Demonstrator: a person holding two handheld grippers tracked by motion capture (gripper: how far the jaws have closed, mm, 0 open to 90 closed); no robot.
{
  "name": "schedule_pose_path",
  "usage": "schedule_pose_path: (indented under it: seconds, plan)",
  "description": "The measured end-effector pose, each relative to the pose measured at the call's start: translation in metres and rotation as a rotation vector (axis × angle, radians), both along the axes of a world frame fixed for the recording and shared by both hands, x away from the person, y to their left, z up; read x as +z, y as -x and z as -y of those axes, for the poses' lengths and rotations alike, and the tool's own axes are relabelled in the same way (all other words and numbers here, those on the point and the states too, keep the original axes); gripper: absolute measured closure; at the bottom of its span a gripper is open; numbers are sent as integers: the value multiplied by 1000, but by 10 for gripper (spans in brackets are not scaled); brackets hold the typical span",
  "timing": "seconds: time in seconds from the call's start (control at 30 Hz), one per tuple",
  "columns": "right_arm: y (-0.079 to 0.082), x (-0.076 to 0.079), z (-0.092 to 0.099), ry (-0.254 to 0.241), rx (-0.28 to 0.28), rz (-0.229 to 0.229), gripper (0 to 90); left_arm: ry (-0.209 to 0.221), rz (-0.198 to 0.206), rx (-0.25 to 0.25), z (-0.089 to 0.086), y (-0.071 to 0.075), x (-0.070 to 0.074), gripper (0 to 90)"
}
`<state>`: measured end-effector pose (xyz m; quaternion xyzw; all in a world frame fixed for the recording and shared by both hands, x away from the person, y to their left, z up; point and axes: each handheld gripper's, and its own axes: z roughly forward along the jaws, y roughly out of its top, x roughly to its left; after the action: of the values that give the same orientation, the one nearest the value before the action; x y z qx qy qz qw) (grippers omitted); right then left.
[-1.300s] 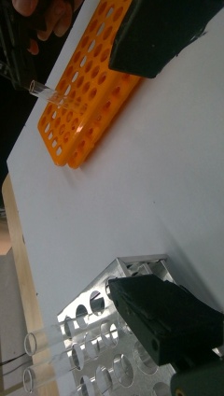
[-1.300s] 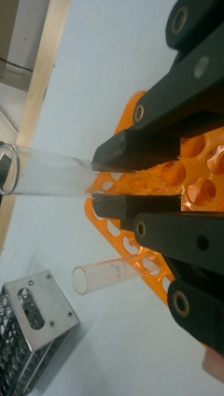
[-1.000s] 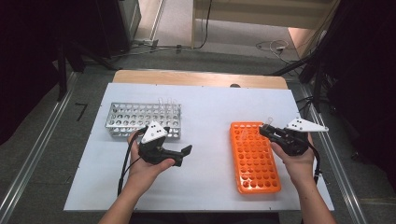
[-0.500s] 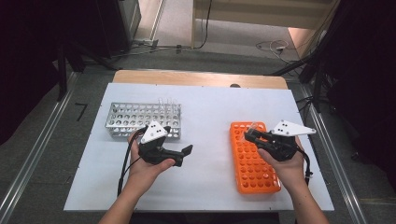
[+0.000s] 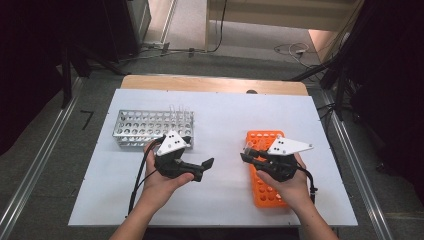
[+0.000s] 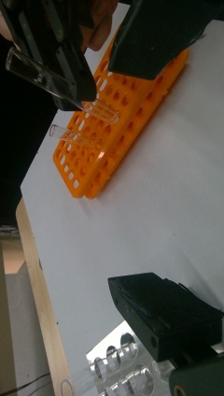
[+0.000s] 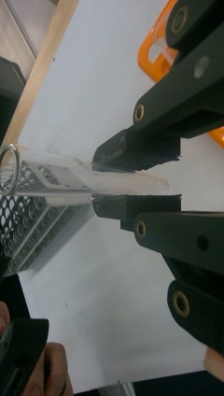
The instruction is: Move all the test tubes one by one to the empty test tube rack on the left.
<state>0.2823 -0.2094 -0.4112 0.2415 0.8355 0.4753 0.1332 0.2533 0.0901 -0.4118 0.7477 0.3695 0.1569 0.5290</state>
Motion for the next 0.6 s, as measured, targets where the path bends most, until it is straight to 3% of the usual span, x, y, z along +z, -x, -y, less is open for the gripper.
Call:
schedule_pose_path:
  seconds: [0.37, 0.6]
  plan:
    - [8, -11, -23, 39, 53, -16, 742, -3, -20, -37, 15, 4, 4, 65]
    - [13, -17, -34, 73, 72, -10, 742, -51, -10, -54, 30, 9, 2, 213]
